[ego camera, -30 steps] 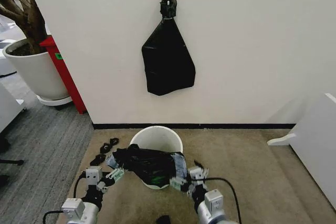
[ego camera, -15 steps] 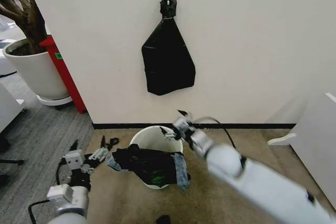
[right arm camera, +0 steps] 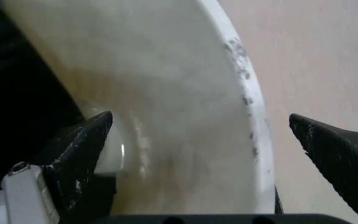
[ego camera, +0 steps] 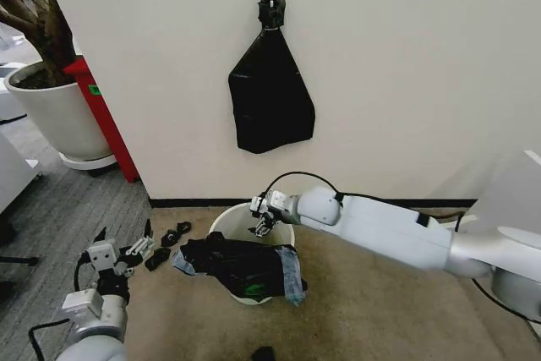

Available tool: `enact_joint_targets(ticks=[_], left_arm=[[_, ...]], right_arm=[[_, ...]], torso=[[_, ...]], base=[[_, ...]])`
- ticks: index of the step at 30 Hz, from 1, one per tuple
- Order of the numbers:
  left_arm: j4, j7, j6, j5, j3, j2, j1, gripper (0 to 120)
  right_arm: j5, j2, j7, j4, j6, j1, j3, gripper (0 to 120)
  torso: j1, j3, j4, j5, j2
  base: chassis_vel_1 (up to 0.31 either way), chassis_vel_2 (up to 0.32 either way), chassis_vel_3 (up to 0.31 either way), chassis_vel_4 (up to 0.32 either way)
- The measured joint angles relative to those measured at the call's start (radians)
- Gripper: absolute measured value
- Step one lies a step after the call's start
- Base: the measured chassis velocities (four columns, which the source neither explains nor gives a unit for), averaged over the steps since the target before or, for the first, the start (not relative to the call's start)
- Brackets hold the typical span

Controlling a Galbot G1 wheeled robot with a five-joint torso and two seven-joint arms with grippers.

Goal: Place the garbage bag over the trash bin.

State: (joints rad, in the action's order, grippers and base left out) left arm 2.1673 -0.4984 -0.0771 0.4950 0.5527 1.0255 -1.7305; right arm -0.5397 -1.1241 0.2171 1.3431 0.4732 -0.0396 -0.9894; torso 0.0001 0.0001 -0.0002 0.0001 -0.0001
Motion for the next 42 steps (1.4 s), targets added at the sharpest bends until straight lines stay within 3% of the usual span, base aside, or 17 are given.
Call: enact_joint_targets(ticks=[9,18,25,32,36,42], left_arm=[[-0.022,0.002,-0.009,-0.014,-0.043,0.014,0.014,99],[-0.036,0.003,-0.021,-0.024,-0.069,0.019,0.032,99],[-0.043,0.003,-0.030,-0.036,-0.082,0.027,0.038,99],[-0.048,0.004,-0.035,-0.047,-0.092,0.031,0.040,99],[-0.049,0.004,-0.036,-0.053,-0.099,0.034,0.040,98],[-0.053,0.004,-0.039,-0.058,-0.101,0.041,0.041,98]], right_arm=[[-0.114,-0.084,-0.033,-0.103,0.002,0.100,-0.104,94],[-0.236,-0.137,-0.076,-0.100,0.001,0.216,-0.294,64],[-0.236,-0.160,-0.076,-0.129,-0.002,0.229,-0.328,38],[-0.235,-0.142,-0.075,-0.124,-0.005,0.249,-0.370,23],[-0.242,-0.122,-0.076,-0.114,-0.008,0.263,-0.392,22],[-0.366,-0.015,-0.149,-0.006,0.015,0.278,-0.399,18]], torso=[[0.000,0.000,0.0001,-0.0003,0.000],[0.000,0.000,0.0001,-0.0001,0.000],[0.000,0.000,0.0003,0.0000,0.000],[0.000,0.000,0.0001,0.0002,0.000],[0.000,0.000,0.0005,0.0002,0.000],[0.000,0.000,0.0001,0.0000,0.000]], base=[[0.000,0.000,0.000,0.000],[0.000,0.000,0.000,0.000],[0.000,0.000,0.000,0.000],[0.000,0.000,0.000,0.000],[0.000,0.000,0.000,0.000],[0.000,0.000,0.000,0.000]])
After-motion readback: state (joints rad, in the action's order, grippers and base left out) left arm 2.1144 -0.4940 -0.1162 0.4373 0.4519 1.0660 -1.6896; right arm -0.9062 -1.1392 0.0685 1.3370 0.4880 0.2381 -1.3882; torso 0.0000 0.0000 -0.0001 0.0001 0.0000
